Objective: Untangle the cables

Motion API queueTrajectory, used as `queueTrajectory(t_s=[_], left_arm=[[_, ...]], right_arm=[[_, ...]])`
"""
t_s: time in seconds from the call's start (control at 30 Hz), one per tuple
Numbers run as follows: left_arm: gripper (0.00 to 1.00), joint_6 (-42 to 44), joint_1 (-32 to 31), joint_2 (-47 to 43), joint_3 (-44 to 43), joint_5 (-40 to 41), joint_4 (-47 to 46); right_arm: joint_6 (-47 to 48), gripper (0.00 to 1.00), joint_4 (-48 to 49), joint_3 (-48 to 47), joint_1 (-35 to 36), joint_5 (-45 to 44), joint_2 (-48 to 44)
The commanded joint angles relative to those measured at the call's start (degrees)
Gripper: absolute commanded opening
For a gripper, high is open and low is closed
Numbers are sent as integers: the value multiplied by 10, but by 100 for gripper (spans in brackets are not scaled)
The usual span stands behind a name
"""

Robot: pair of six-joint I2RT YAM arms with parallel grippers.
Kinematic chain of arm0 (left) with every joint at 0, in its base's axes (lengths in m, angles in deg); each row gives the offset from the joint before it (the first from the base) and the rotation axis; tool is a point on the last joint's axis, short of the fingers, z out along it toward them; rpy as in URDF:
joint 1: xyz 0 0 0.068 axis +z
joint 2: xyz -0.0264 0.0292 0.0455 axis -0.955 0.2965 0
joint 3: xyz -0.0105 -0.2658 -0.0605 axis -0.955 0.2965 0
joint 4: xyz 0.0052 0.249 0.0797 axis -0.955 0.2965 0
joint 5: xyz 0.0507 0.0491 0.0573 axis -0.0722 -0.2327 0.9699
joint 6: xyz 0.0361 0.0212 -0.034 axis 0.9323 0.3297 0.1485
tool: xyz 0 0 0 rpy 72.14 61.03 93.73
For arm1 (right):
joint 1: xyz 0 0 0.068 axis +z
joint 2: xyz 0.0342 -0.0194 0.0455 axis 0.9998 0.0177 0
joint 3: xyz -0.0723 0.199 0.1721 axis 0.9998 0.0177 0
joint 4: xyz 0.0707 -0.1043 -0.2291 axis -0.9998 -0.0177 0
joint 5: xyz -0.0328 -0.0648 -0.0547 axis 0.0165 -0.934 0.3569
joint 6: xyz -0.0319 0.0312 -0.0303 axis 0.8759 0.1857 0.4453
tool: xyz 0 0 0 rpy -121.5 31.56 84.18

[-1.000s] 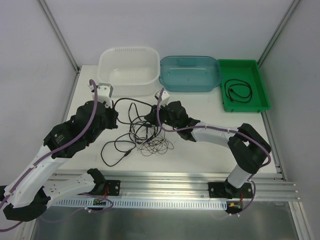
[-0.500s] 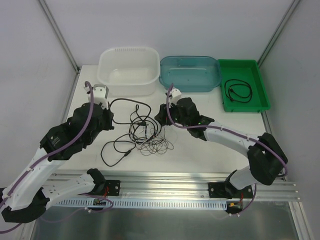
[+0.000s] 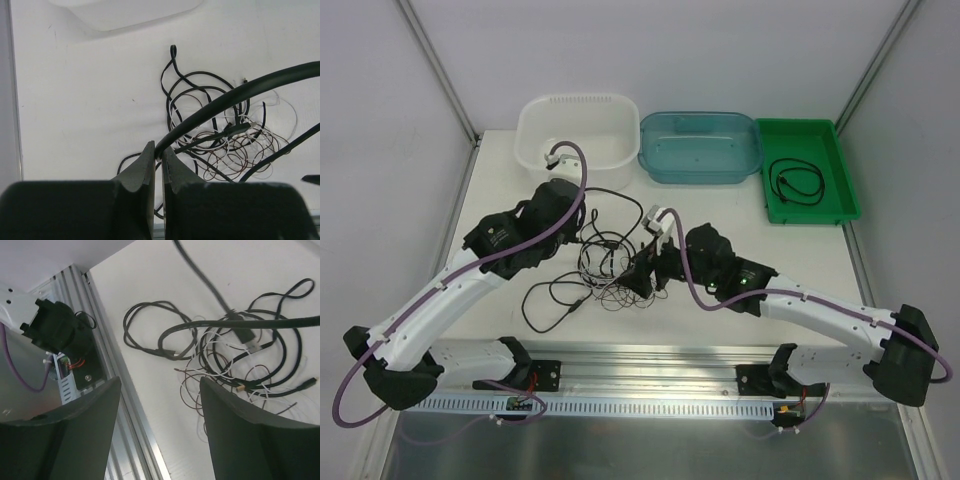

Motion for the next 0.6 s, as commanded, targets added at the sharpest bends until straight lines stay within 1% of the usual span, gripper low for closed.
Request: queueTrajectory(t_s=[0.0,0.07,0.1,0.2,0.3,0.53,0.57], left_arm=[[0,-12,0,1,-40,-12,-12],[0,-22,1,2,-46,-22,-12],[0,-31,1,4,-48,-32,-12],[0,-47,1,6,-48,-48,-13],[0,-60,1,7,-45,-58,-16],[0,-73,1,11,-39,-71,-26],[0,-75,2,10,-36,-72,-28]], right_arm=[[25,68,59,-13,35,-28,41],[31,68,73,-14,53,-64,60],[33,68,84,-16,56,-74,80],[34,68,110,-20,63,-94,103],[45,66,141,-24,70,-145,126],[42,61,200,-36,73,-174,174],[40,58,206,-39,73,-176,182]])
